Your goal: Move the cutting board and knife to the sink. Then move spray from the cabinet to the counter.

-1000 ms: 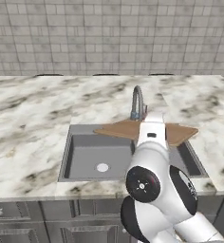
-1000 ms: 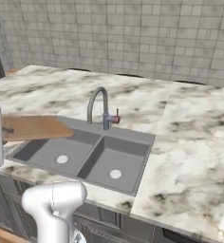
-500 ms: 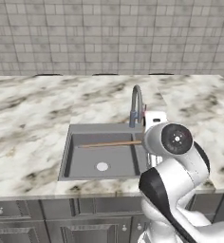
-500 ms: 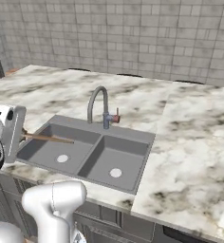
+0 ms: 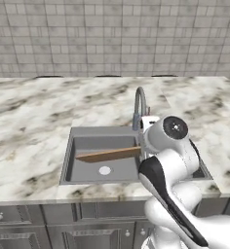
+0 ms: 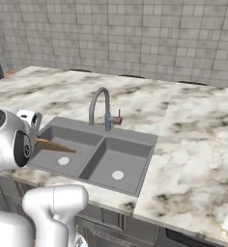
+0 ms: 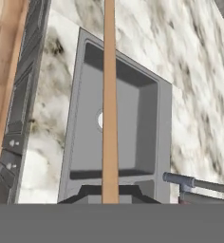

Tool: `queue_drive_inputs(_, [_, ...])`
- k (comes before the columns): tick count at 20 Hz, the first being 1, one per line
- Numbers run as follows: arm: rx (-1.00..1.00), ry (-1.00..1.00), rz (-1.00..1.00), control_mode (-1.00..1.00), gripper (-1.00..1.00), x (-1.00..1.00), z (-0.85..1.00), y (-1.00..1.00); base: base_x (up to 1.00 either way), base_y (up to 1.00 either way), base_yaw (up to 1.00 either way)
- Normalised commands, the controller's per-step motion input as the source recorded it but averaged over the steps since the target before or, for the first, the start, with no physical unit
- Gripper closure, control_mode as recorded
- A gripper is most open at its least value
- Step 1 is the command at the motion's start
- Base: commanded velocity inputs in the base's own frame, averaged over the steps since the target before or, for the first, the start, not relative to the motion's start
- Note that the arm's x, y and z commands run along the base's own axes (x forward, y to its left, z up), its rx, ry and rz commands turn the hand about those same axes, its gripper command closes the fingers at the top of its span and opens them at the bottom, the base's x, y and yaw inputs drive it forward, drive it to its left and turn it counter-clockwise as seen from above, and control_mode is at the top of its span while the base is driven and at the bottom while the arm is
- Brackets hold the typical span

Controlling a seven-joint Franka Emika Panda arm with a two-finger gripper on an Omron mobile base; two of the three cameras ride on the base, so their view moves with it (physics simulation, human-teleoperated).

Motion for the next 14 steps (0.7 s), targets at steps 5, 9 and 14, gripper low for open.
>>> queue_drive_inputs(5, [0.00,0.01,0.00,-1.00,1.00,0.67,-0.49,0.13,0.00,0.00,0.00])
queue_drive_inputs(9, [0.00,0.04,0.00,-1.00,1.00,0.71,-0.42,0.03,0.00,0.00,0.00])
queue_drive_inputs(14, [0.00,0.01,0.01,-1.00,1.00,0.48,-0.52,0.02,0.00,0.00,0.00])
